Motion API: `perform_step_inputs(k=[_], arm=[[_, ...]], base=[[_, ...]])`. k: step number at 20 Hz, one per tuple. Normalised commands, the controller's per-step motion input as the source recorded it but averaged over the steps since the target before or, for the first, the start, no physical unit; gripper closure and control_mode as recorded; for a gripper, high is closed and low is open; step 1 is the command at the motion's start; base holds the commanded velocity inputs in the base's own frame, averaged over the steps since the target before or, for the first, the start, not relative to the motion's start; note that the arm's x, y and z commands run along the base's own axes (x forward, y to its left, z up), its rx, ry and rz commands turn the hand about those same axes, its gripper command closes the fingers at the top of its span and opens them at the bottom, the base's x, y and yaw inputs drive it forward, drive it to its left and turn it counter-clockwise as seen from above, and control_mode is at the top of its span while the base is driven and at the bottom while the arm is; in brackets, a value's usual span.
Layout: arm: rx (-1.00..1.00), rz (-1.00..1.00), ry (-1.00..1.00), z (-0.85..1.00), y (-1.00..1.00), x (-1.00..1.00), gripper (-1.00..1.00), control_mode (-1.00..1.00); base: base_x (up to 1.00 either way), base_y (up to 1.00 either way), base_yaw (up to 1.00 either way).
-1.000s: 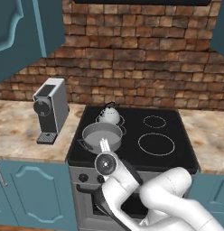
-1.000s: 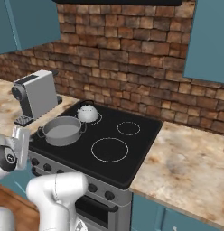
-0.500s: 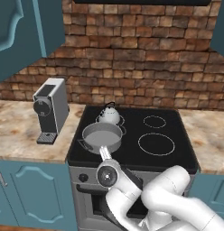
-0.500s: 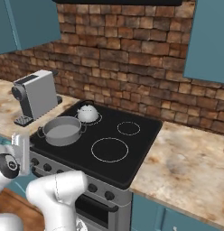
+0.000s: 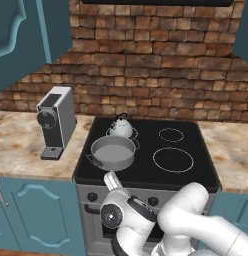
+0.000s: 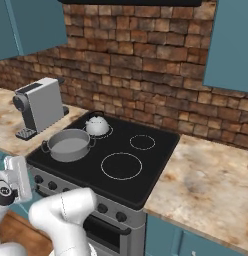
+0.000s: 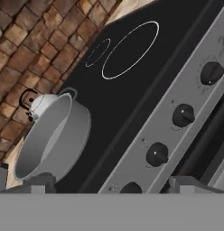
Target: Pick the kettle from the cabinet and place it on a stove burner. Then pick the pot from the counter and place it on another stove burner. Finally, turn both burners on.
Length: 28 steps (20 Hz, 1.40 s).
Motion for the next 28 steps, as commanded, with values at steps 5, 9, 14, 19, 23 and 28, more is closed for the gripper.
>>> perform_step_inputs(k=[5,9,14,19,23,28], arm=[[-0.15,0.0,-0.08,-0.19,0.06,-0.13,-1.0,-1.0],[-0.14,0.04,-0.15,-0.25,0.0,-0.04,-1.0,-1.0],[-0.12,0.07,-0.15,-0.37,0.0,0.0,-1.0,-1.0],[-0.13,0.07,-0.08,-0.46,0.05,0.0,-1.0,-1.0],[-0.1,0.04,-0.04,-0.34,0.14,0.0,-1.0,-1.0],[-0.03,0.0,0.0,-0.06,0.04,0.05,-1.0,-1.0]], base=[[0.0,0.0,0.0],[0.0,0.0,0.0],[0.0,0.0,0.0],[0.0,0.0,0.0],[0.0,0.0,0.0],[0.0,0.0,0.0]])
